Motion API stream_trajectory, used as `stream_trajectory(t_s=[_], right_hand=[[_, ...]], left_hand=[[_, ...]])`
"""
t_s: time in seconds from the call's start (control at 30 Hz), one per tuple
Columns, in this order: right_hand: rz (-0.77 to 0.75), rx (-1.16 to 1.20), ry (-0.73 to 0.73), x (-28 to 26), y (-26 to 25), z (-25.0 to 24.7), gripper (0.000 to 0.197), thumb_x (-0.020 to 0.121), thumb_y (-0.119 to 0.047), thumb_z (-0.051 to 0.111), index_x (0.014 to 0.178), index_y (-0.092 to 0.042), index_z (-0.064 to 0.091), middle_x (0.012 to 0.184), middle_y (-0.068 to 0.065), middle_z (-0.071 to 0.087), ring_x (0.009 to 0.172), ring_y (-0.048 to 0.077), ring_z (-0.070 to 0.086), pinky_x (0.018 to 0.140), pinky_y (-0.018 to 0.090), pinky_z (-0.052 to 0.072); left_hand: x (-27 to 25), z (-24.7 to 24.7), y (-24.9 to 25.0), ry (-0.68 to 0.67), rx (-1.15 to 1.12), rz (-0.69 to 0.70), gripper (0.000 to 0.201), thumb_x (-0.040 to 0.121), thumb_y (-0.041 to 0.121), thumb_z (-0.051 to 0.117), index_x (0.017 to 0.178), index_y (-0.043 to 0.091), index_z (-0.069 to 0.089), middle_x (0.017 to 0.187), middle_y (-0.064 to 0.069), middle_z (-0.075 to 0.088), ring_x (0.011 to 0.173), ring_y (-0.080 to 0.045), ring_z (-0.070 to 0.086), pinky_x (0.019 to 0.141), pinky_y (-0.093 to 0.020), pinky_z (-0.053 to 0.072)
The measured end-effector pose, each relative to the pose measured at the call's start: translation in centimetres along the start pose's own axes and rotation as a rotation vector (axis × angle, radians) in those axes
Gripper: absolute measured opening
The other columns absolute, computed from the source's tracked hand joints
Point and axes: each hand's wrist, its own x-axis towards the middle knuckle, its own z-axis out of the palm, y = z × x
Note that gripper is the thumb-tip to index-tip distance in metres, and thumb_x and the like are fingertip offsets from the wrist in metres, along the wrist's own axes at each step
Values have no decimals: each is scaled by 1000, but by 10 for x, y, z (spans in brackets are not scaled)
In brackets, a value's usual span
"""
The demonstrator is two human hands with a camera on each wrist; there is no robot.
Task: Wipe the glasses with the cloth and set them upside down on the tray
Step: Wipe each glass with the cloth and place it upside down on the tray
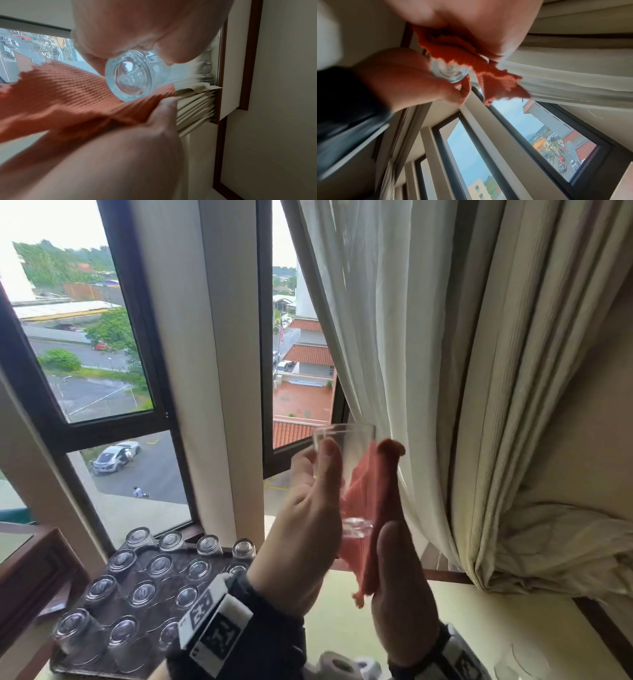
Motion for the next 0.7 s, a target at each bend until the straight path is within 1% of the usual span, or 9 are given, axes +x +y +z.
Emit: stream_trajectory(t_s=[0.07, 0.17, 0.27, 0.37, 0.43, 0.47, 0.53, 0.6, 0.7], right_hand=[[-37, 9, 25, 15, -10, -8, 100, 77, -92, 39, 147, -21, 45, 145, 8, 57, 129, 23, 59, 107, 52, 47], [-53, 147, 124, 29, -19, -11, 99, 74, -91, 50, 142, -20, 51, 141, 7, 61, 125, 19, 63, 105, 40, 49], [-304, -67, 100, 24, -23, -4, 82, 96, -74, 33, 154, -16, 39, 154, 4, 49, 144, 22, 44, 119, 55, 31], [-352, -202, -16, 5, -4, 8, 64, 101, -65, 28, 146, -24, 51, 148, -20, 52, 142, 3, 42, 120, 54, 28], [-211, -89, 58, -4, 9, 12, 60, 94, -77, 33, 140, -45, 53, 137, -37, 53, 133, -10, 46, 116, 30, 39], [-164, -28, 67, -6, 13, 13, 59, 92, -80, 34, 142, -52, 46, 143, -34, 49, 138, -5, 43, 114, 21, 37], [-110, 31, 43, 0, 16, 11, 72, 90, -81, 34, 152, -44, 36, 154, -15, 46, 146, 12, 40, 118, 33, 36], [-70, 75, -5, 11, 4, 2, 96, 86, -84, 38, 157, -20, 31, 151, 8, 50, 142, 30, 45, 114, 53, 40], [125, 169, 32, 25, -19, -13, 141, 54, -99, 55, 146, 6, 39, 137, 36, 49, 129, 56, 45, 99, 59, 51]], left_hand=[[-9, 8, -9, -31, 27, 24, 43, 106, 50, 31, 131, 22, 51, 78, 10, 74, 68, 6, 70, 61, -10, 52], [-12, 15, -15, -22, 71, 41, 51, 98, 63, 32, 130, 29, 53, 87, 15, 75, 78, 2, 69, 75, -13, 51], [-3, 13, -16, 51, 77, 33, 57, 94, 75, 29, 124, 36, 57, 96, 11, 74, 87, -3, 70, 90, -27, 56], [12, 3, -5, 101, 7, 4, 75, 97, 85, 33, 139, 28, 59, 129, -1, 70, 115, -17, 71, 104, -48, 56], [19, -4, 1, 102, -37, -14, 98, 79, 95, 53, 149, 26, 49, 137, -3, 67, 118, -18, 72, 102, -49, 57], [18, -5, 3, 106, -39, -20, 101, 75, 90, 65, 148, 24, 44, 128, -5, 70, 107, -15, 76, 93, -42, 62], [13, -2, 0, 88, -1, -41, 88, 74, 72, 81, 134, 21, 41, 107, -13, 73, 82, -14, 79, 71, -29, 64], [4, 4, -8, 78, 32, -42, 82, 71, 64, 86, 123, 19, 42, 103, -19, 72, 79, -23, 79, 70, -33, 64], [-5, 10, -22, 42, 57, -16, 67, 80, 73, 75, 120, 24, 53, 108, -11, 74, 92, -18, 78, 81, -32, 63]])
